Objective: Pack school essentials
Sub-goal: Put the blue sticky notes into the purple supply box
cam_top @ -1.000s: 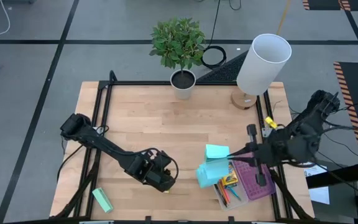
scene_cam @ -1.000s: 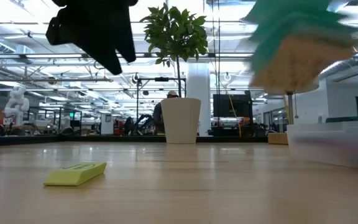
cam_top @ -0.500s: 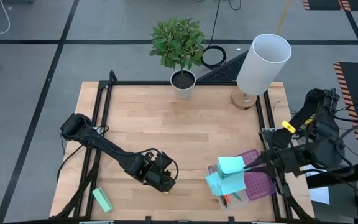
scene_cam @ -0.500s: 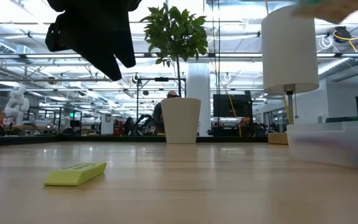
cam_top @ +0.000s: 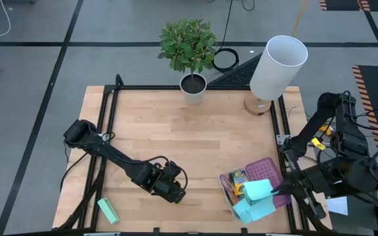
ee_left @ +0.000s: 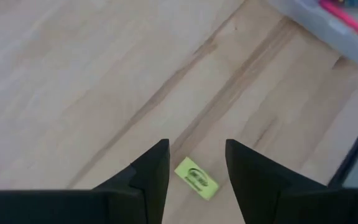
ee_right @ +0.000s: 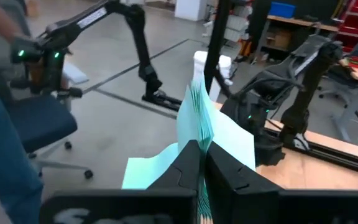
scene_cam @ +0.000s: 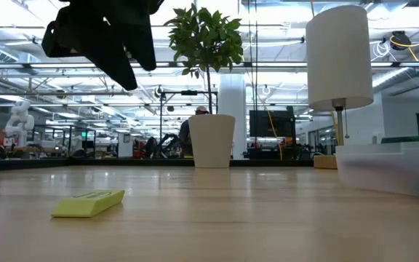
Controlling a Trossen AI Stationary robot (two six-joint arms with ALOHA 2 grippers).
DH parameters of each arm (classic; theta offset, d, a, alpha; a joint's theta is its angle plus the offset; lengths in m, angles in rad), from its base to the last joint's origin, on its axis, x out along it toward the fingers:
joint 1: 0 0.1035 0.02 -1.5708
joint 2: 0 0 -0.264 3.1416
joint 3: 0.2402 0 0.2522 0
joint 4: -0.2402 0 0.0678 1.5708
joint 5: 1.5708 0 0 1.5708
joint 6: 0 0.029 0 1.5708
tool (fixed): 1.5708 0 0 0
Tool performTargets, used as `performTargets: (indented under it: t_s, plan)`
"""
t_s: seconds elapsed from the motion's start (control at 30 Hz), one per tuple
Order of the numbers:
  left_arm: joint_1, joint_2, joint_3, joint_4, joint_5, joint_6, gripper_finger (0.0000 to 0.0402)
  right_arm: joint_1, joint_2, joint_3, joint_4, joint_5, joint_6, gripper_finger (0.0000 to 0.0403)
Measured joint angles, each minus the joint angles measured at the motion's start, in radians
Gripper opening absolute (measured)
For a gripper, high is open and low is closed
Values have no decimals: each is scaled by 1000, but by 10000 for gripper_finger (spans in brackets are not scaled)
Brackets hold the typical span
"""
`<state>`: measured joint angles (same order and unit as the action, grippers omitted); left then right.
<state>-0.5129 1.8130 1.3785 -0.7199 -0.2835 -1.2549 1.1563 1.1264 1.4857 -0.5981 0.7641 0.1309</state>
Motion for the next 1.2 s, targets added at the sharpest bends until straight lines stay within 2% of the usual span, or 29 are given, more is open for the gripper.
performTargets:
  t_s: [0.3, 0.9, 1.2]
  plan:
    - [1, 0, 1, 132, -13, -61, 159, 25, 0, 0, -93, 3, 41, 2]
    - [2, 0, 1, 148, -29, -68, 158, 24, 0, -141, -72, 22, 71, 2]
    - [-1, 0, 1, 148, -29, -64, 158, 24, 0, -228, -64, 20, 154, 2]
